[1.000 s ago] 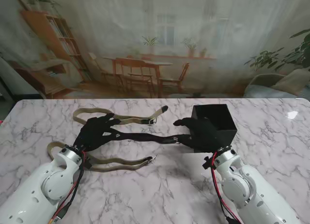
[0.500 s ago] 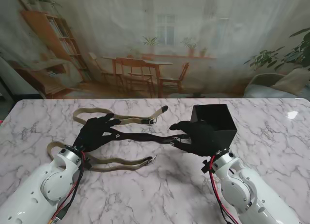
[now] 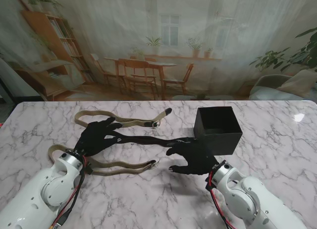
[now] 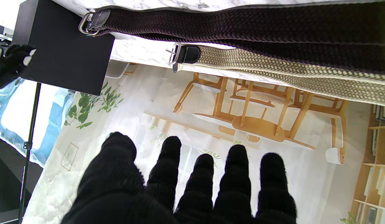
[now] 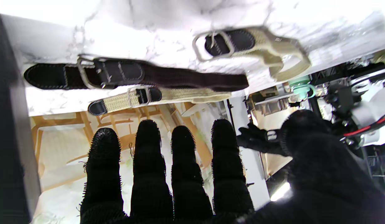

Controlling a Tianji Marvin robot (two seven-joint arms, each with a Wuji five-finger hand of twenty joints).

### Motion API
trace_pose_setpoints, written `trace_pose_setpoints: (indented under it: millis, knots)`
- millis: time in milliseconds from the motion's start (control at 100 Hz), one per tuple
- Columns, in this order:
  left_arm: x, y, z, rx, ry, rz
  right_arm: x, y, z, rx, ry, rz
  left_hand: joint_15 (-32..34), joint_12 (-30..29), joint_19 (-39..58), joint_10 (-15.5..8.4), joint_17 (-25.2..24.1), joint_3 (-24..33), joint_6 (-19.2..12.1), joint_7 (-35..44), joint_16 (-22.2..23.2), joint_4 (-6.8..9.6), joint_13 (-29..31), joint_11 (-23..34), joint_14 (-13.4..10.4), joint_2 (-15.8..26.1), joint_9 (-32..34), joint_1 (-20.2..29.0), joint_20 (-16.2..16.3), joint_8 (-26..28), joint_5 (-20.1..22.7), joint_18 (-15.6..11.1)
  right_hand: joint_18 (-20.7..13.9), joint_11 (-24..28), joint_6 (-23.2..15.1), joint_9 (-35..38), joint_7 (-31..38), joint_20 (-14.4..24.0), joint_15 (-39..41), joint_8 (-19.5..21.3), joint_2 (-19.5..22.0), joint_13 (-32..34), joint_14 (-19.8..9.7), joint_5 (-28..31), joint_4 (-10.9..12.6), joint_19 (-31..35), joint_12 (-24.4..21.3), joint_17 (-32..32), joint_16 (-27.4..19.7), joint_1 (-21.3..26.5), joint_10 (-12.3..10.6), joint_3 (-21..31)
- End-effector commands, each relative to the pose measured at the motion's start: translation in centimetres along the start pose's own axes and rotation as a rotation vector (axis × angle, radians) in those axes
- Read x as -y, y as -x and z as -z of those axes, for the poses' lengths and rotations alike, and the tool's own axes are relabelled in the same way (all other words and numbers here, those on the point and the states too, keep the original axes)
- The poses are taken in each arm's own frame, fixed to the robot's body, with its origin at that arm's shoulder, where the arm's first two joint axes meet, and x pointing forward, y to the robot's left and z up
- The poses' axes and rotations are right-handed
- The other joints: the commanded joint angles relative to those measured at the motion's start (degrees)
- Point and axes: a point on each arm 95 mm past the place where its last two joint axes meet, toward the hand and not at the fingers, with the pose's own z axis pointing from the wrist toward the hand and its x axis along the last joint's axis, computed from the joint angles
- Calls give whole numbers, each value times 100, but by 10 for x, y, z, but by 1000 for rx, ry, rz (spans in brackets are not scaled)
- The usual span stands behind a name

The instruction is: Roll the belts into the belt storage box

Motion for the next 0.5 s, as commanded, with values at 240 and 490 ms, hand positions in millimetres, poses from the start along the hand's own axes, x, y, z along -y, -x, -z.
trace_pose_setpoints:
  millis: [240,490]
  knots:
    - [1,-5,6,-11,0,-7,31,-20,-12,-47,-108,37,24,79,-36,-54,-81,-165,58,-85,57,-111,43,89,-81,280,34,-39,81,-38,-10,139,-218,183,-739,-979,645,53,53,943,-158,-627,-105,-402,-157,-26,-37,-328,-95,-313,204,157]
    - [2,-6,6,-17,-6,-11,36,-29,-23,-71,-142,90,22,76,-35,-49,-86,-165,60,-86,56,-111,31,85,-82,277,9,-39,82,-38,-12,130,-251,-25,-1469,-1395,-753,22,-41,85,-81,-993,-99,-1493,-181,-216,-250,-657,-157,-420,194,163]
